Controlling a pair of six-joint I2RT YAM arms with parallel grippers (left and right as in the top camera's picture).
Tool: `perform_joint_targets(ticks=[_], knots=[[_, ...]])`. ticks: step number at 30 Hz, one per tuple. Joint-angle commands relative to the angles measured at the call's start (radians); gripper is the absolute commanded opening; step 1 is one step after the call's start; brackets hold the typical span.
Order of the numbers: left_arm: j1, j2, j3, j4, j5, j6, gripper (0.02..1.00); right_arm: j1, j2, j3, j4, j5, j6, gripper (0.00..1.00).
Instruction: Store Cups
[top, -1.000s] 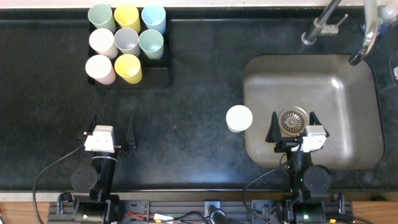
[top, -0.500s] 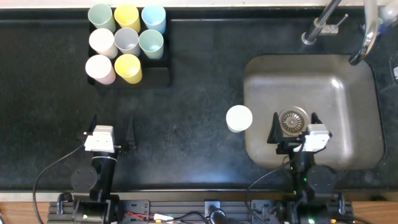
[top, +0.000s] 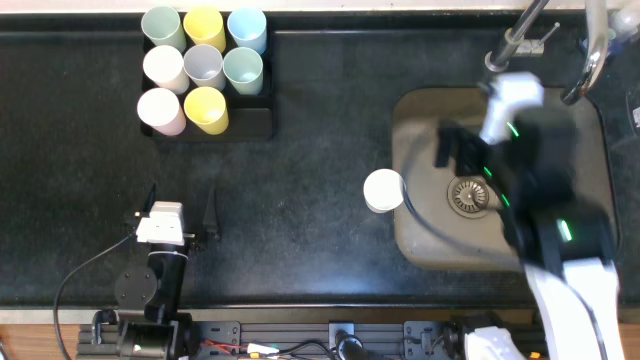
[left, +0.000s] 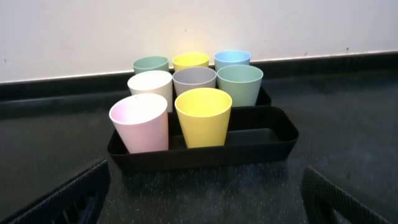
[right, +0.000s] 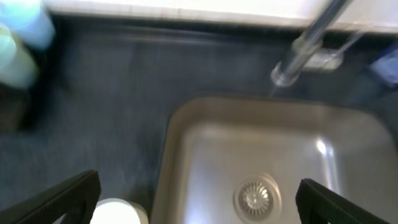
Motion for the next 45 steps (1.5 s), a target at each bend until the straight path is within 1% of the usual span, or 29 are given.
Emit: perform_joint_targets(ticks=[1, 2, 4, 7, 9, 11, 12, 16, 18, 20, 25, 30, 36, 39, 43, 44, 45], knots=[[0.005, -0.008, -0.005, 0.002, -0.002, 0.011, 0.998, 0.095, 0.140, 0.064, -0.103, 0.084, -0.178, 0.993], [0.005, -0.008, -0.005, 0.002, -0.002, 0.011, 0.998, 0.111, 0.172, 0.064, -0.127, 0.100, -0.222, 0.996], [0.005, -0.008, -0.005, 0.002, -0.002, 0.011, 0.998, 0.123, 0.214, 0.064, -0.155, 0.102, -0.281, 0.996], [0.005, -0.008, -0.005, 0.002, -0.002, 0.011, 0.998, 0.123, 0.280, 0.064, -0.174, 0.081, -0.295, 0.996], [0.005, -0.008, -0.005, 0.002, -0.002, 0.011, 0.998, 0.123, 0.329, 0.063, -0.185, 0.014, -0.313, 0.998], [0.005, -0.008, -0.005, 0.002, -0.002, 0.011, 0.998, 0.124, 0.373, 0.063, -0.189, -0.035, -0.332, 0.998], [0.005, -0.008, -0.005, 0.002, -0.002, 0.011, 0.998, 0.126, 0.396, 0.063, -0.191, -0.050, -0.344, 0.998], [0.005, -0.008, -0.005, 0.002, -0.002, 0.011, 0.998, 0.131, 0.451, 0.063, -0.206, -0.060, -0.404, 0.998], [0.005, -0.008, -0.005, 0.002, -0.002, 0.011, 0.998, 0.134, 0.465, 0.063, -0.218, -0.072, -0.410, 0.998], [0.005, -0.008, -0.005, 0.002, -0.002, 0.011, 0.998, 0.134, 0.472, 0.063, -0.223, -0.109, -0.409, 0.996], [0.005, -0.008, -0.005, 0.002, -0.002, 0.011, 1.000, 0.132, 0.492, 0.063, -0.214, -0.161, -0.409, 0.998], [0.005, -0.008, -0.005, 0.002, -0.002, 0.011, 0.998, 0.132, 0.555, 0.063, -0.215, -0.161, -0.413, 0.996], [0.005, -0.008, -0.005, 0.001, -0.002, 0.011, 0.998, 0.132, 0.557, 0.063, -0.207, -0.161, -0.413, 0.998], [0.005, -0.008, -0.005, 0.002, -0.002, 0.011, 0.998, 0.131, 0.557, 0.063, -0.203, -0.159, -0.413, 0.967], [0.005, -0.008, -0.005, 0.002, -0.002, 0.011, 0.998, 0.131, 0.557, 0.063, -0.190, -0.104, -0.412, 0.974], [0.005, -0.008, -0.005, 0.002, -0.002, 0.011, 0.998, 0.130, 0.557, 0.063, -0.189, -0.092, -0.412, 0.930], [0.005, -0.008, -0.005, 0.002, -0.002, 0.011, 0.998, 0.129, 0.557, 0.063, -0.190, -0.092, -0.412, 0.761]])
